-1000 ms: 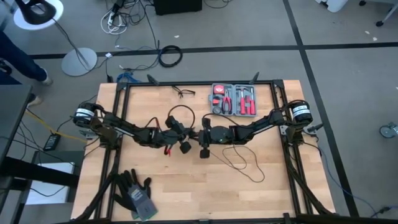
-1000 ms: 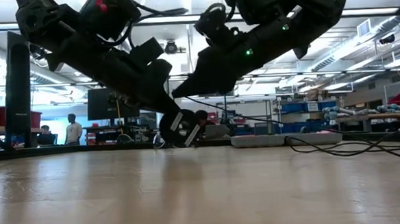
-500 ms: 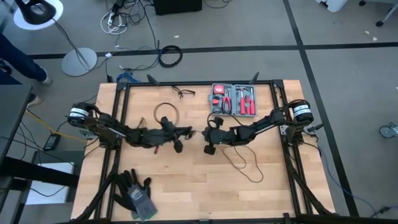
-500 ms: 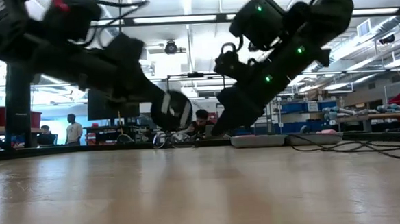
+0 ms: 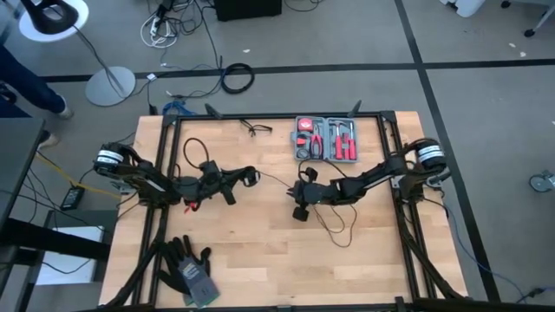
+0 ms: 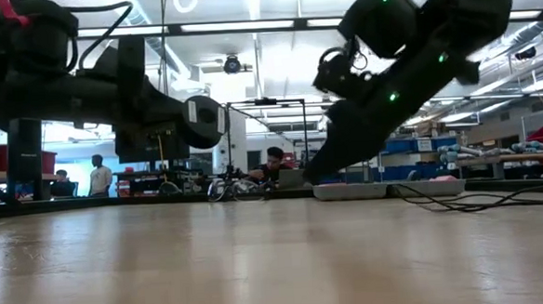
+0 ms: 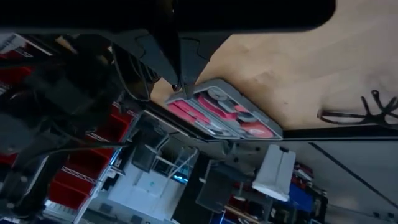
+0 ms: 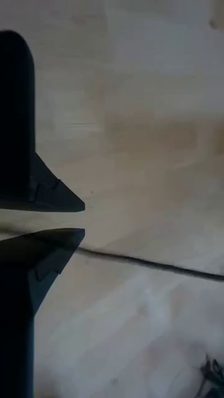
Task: Coil cords
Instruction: Coil the black wire onto the spool
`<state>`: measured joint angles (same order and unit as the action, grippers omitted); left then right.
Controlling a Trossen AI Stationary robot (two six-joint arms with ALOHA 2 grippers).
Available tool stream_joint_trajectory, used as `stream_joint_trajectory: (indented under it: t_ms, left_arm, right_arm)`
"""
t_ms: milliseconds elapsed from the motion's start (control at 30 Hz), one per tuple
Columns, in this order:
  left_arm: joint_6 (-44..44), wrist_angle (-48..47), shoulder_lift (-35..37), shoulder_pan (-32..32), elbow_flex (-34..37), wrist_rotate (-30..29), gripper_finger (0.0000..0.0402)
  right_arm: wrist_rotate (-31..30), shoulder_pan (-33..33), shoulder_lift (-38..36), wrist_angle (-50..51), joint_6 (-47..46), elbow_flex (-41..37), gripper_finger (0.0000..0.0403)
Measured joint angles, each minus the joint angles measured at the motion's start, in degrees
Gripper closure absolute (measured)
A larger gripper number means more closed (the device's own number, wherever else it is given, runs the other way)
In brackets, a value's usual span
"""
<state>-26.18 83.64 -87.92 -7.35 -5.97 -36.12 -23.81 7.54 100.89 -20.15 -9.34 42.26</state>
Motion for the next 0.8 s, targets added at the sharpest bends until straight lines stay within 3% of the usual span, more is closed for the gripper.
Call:
stream_joint_trajectory:
  t_ms: [167, 300, 467, 667, 800]
  left_arm:
    - [0.0, 0.1, 0.0, 0.0, 0.2, 0.0, 0.0401]
    - [0.2, 0.2, 0.0, 0.0, 0.2, -0.2, 0.0401]
    - [0.2, 0.1, 0.0, 0.0, 0.2, -0.2, 0.0401]
    - [0.2, 0.1, 0.0, 0.0, 0.1, -0.2, 0.0401]
    - [0.3, 0.2, 0.0, 0.0, 0.1, -0.3, 0.0401]
  right_arm:
    - [-1.4, -0.3, -6.9, 9.8, -0.1, 0.0, 0.0351]
    - [-3.2, -1.0, -9.3, 10.2, -0.1, -1.3, 0.0349]
    - [-3.6, -2.1, -9.2, -1.1, -3.5, -8.3, 0.0336]
    - [-3.6, -2.1, -9.2, -31.4, -7.0, -21.3, 0.0307]
    - [-3.2, -2.1, -9.2, -33.3, -6.7, -22.0, 0.0281]
